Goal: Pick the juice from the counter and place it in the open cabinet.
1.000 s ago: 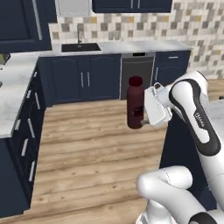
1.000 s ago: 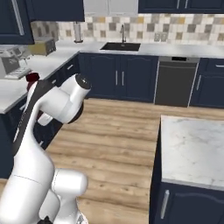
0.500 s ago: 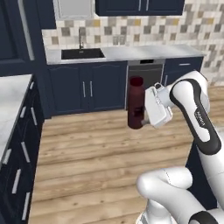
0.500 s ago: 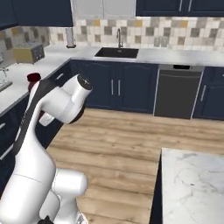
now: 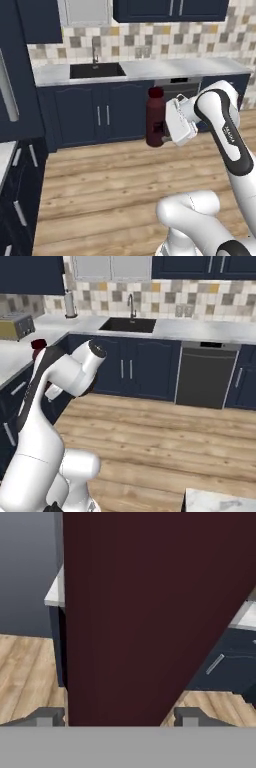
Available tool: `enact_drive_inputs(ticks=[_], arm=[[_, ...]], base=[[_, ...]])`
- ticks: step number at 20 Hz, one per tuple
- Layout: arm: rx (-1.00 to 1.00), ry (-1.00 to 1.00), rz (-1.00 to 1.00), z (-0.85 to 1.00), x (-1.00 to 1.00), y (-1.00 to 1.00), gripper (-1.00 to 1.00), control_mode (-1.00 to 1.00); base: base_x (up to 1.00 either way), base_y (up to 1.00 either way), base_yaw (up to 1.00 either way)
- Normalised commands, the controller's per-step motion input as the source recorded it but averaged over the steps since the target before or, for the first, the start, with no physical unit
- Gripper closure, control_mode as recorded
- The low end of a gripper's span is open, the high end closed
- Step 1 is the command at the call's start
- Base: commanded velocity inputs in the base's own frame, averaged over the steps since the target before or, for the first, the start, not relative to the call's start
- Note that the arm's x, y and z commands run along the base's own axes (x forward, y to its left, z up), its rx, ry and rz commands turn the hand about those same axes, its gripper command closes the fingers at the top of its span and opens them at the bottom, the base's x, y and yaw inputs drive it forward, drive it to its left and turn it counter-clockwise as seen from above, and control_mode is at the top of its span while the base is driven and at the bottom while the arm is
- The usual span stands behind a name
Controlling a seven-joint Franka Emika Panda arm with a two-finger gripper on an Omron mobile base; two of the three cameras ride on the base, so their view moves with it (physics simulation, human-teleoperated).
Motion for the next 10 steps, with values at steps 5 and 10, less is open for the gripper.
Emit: enact_drive_inputs(ticks=[5, 10], arm=[[0.0, 0.0, 0.0, 0.0, 0.0, 0.0, 1.0, 1.0], [0.0, 0.0, 0.0, 0.0, 0.0, 0.0, 1.0, 1.0]], base=[[0.84, -0.18, 0.05], [0.62, 0.0, 0.13]])
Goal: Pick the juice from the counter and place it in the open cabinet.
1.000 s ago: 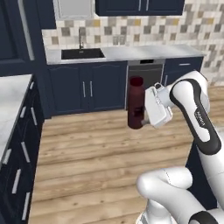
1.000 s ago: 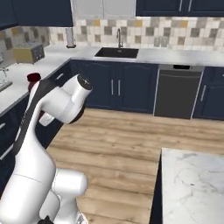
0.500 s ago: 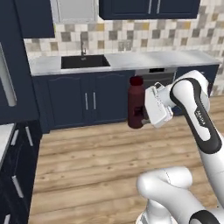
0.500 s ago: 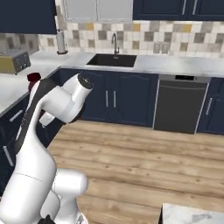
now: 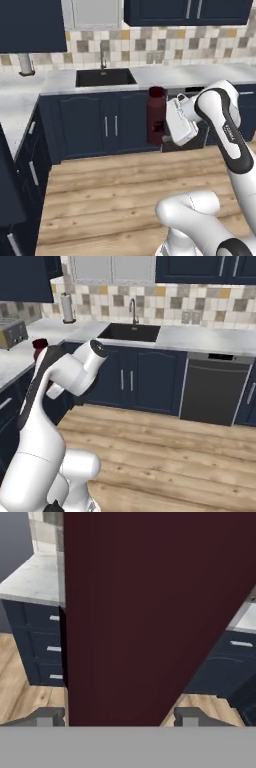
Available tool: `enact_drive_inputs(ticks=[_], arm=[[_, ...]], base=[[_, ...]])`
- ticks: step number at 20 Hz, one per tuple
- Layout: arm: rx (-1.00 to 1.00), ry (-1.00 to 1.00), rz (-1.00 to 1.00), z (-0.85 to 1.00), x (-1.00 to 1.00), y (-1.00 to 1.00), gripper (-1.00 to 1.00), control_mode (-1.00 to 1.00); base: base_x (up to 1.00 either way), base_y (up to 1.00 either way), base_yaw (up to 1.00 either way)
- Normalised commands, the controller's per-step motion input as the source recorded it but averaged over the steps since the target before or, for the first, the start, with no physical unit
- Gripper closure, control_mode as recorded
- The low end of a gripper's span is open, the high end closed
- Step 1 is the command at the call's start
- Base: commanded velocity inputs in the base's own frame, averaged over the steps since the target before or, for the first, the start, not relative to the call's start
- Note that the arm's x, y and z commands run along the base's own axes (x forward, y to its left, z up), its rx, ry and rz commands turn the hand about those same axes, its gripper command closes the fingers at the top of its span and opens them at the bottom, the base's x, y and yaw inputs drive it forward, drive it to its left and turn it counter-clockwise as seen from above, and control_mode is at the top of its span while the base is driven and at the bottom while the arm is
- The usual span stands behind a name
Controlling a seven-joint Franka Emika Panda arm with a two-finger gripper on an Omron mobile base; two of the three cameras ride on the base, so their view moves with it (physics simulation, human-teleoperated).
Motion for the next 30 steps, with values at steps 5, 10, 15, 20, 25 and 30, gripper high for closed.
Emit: enact_drive_inputs(ticks=[5, 10, 15, 20, 25, 30], arm=[[0.0, 0.0, 0.0, 0.0, 0.0, 0.0, 1.0, 1.0], [0.0, 0.0, 0.0, 0.0, 0.0, 0.0, 1.0, 1.0], [0.0, 0.0, 0.0, 0.0, 0.0, 0.0, 1.0, 1.0], [0.0, 0.0, 0.0, 0.0, 0.0, 0.0, 1.0, 1.0], [0.0, 0.0, 0.0, 0.0, 0.0, 0.0, 1.0, 1.0], [0.0, 0.0, 0.0, 0.0, 0.0, 0.0, 1.0, 1.0]], base=[[0.37, 0.0, 0.31], [0.49, 0.03, 0.24], [0.95, 0.45, 0.29], [0.93, 0.35, 0.56], [0.35, 0.12, 0.77], [0.32, -0.1, 0.89]])
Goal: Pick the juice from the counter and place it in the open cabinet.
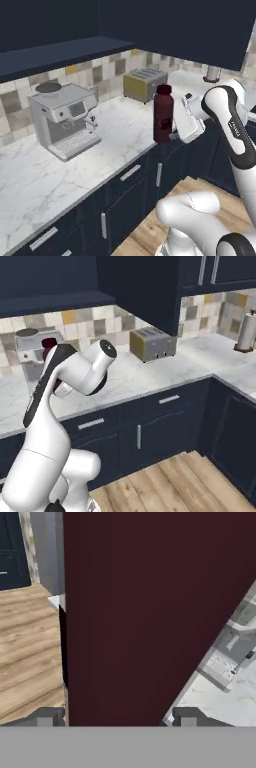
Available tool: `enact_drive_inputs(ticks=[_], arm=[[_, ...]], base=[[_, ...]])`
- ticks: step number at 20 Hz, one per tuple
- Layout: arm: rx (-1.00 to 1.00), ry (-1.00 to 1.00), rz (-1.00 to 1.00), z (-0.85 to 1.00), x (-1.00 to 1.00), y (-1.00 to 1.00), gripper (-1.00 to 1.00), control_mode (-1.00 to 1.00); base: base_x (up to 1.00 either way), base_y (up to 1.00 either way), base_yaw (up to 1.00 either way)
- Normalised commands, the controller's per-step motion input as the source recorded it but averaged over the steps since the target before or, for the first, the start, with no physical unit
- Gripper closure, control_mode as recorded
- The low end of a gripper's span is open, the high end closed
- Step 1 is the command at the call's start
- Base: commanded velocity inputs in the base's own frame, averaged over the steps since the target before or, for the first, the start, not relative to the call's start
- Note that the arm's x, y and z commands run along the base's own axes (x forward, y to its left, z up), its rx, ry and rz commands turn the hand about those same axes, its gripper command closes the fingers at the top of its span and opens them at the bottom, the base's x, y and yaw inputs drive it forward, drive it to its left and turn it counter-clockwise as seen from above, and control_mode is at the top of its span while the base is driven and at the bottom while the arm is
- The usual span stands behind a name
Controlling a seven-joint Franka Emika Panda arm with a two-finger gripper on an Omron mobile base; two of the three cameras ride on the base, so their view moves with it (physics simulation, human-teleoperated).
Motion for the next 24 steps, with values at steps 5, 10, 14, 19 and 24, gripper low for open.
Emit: enact_drive_inputs(ticks=[5, 10, 14, 19, 24], arm=[[0.0, 0.0, 0.0, 0.0, 0.0, 0.0, 1.0, 1.0], [0.0, 0.0, 0.0, 0.0, 0.0, 0.0, 1.0, 1.0], [0.0, 0.0, 0.0, 0.0, 0.0, 0.0, 1.0, 1.0], [0.0, 0.0, 0.0, 0.0, 0.0, 0.0, 1.0, 1.0], [0.0, 0.0, 0.0, 0.0, 0.0, 0.0, 1.0, 1.0]], base=[[0.49, -0.33, 0.83], [0.77, -0.44, 0.78], [0.51, -0.29, 0.34], [0.48, 0.0, 0.11], [0.29, 0.0, 0.06]])
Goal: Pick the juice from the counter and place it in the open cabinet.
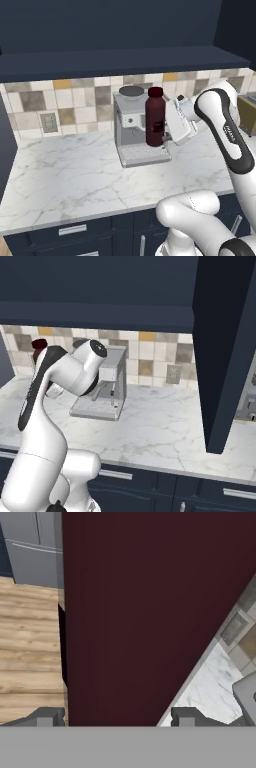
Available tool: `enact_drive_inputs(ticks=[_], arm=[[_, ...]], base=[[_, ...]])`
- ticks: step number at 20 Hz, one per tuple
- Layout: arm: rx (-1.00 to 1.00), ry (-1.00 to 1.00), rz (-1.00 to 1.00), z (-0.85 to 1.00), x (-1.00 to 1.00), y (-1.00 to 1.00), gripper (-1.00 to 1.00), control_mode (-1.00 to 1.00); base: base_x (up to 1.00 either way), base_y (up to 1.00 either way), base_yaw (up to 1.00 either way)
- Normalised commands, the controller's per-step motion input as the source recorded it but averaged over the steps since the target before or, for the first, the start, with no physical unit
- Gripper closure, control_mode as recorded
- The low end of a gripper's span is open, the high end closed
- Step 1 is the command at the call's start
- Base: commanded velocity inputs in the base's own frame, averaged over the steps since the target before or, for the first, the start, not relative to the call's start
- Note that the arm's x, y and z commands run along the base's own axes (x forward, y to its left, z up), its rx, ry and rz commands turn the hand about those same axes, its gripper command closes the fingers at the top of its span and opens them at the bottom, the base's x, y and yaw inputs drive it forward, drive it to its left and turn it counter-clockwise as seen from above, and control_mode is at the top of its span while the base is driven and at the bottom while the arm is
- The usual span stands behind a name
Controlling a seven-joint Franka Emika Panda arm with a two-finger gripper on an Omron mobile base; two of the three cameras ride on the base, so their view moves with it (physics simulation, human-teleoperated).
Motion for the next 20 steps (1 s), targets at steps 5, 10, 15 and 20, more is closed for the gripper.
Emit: enact_drive_inputs(ticks=[5, 10, 15, 20], arm=[[0.0, 0.0, 0.0, 0.0, 0.0, 0.0, 1.0, 1.0], [0.0, 0.0, 0.0, 0.0, 0.0, 0.0, 1.0, 1.0], [0.0, 0.0, 0.0, 0.0, 0.0, 0.0, 1.0, -1.0], [-0.01, -0.05, -0.04, 0.05, -0.11, 0.05, 1.0, -1.0]], base=[[0.0, 0.0, 0.0], [0.0, 0.0, 0.0], [0.0, 0.0, 0.0], [0.0, 0.0, 0.0]])
